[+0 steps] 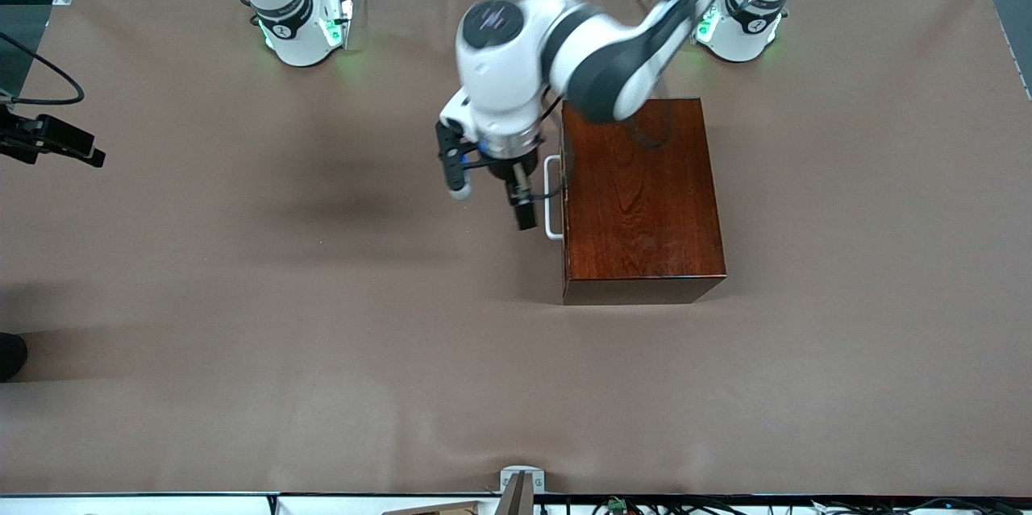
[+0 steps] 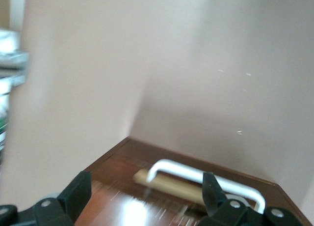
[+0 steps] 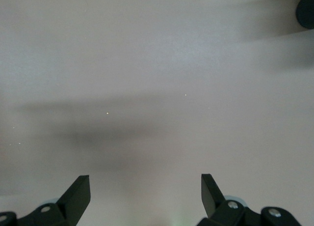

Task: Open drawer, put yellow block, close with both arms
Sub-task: 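Push the drawer shut into the box with the left gripper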

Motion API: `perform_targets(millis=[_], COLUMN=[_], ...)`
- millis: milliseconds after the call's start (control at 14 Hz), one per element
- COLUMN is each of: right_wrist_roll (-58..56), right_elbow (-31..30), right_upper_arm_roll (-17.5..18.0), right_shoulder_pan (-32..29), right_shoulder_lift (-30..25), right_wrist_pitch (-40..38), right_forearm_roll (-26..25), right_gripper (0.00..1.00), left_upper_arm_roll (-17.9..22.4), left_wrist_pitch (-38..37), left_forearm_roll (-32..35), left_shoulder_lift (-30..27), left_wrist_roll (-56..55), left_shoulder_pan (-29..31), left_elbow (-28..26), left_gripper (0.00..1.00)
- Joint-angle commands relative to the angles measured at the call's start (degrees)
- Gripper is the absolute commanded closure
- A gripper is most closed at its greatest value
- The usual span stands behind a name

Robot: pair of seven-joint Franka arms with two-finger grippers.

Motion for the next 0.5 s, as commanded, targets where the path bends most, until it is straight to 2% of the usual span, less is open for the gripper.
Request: perform_targets(millis=[0,214,428], right_wrist_roll=[-0.18,-0.18,-0.18], right_elbow=[0.17,0.17,0.17], right_upper_arm_roll=[0.56,0.56,0.56], right_shoulder_pan=[-0.52,-0.52,-0.35], right_shoulder_lift=[0.14,0.14,0.32], right_wrist_pitch=[0.36,0.36,0.36], right_forearm_roll=[0.36,0.36,0.36], right_gripper=[0.0,0.0,0.0], left_upper_arm_roll=[-0.1,-0.01,-0.53], left_wrist_pitch=[-3.89,-9.25,-12.42], left_forearm_roll=[-5.04,-5.77,-6.38], left_shoulder_lift=[-7.66,-13.02,-15.76], left_wrist_roll=[-0.86,-3.13,-2.88], left_shoulder_pan=[8.01,16.98,25.95], left_elbow=[-2.29,-2.64,-2.73], left_gripper=[0.0,0.0,0.0])
